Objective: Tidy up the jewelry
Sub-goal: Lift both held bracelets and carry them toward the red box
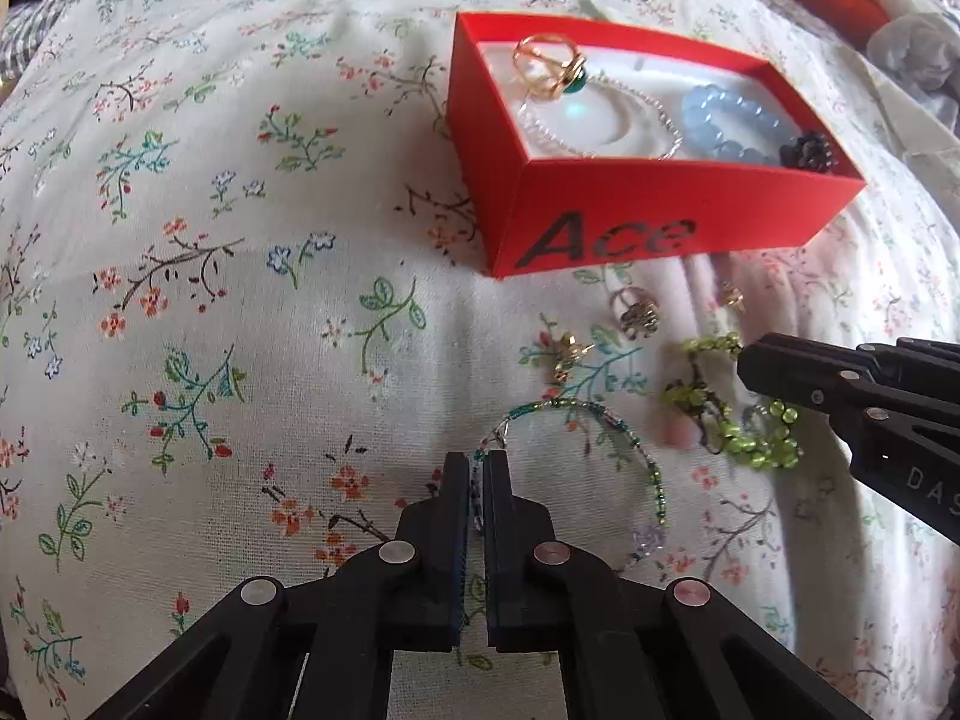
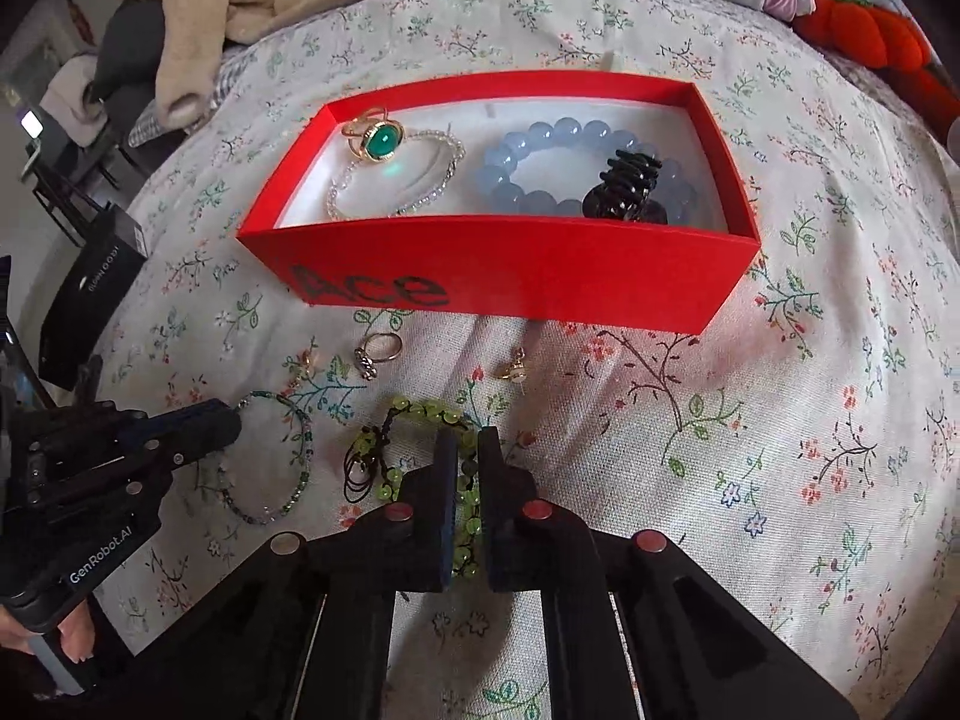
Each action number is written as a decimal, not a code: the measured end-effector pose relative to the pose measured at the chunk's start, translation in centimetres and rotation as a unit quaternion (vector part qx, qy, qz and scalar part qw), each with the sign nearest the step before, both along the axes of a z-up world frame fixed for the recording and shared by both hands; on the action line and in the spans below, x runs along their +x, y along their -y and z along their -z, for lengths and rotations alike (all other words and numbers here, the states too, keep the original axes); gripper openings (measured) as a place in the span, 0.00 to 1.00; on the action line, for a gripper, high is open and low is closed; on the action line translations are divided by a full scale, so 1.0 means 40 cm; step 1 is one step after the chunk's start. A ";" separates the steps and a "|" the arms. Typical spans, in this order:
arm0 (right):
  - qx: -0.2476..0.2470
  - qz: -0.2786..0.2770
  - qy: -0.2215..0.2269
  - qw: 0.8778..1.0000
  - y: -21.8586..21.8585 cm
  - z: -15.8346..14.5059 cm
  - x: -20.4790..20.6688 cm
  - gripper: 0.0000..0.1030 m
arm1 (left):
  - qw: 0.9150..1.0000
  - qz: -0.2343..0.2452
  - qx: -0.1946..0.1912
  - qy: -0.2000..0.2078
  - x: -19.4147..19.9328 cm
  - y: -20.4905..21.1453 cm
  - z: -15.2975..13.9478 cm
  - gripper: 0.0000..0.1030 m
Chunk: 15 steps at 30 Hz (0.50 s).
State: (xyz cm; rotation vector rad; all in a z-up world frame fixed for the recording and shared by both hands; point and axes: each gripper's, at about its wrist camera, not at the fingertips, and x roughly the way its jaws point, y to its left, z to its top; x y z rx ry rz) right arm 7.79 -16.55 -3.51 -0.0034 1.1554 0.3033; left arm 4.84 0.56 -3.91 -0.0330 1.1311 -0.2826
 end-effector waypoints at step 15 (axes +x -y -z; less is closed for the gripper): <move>0.049 0.020 0.040 0.998 0.029 -0.146 -0.043 0.06 | 0.999 0.001 -0.036 0.016 0.005 0.001 -0.090 0.00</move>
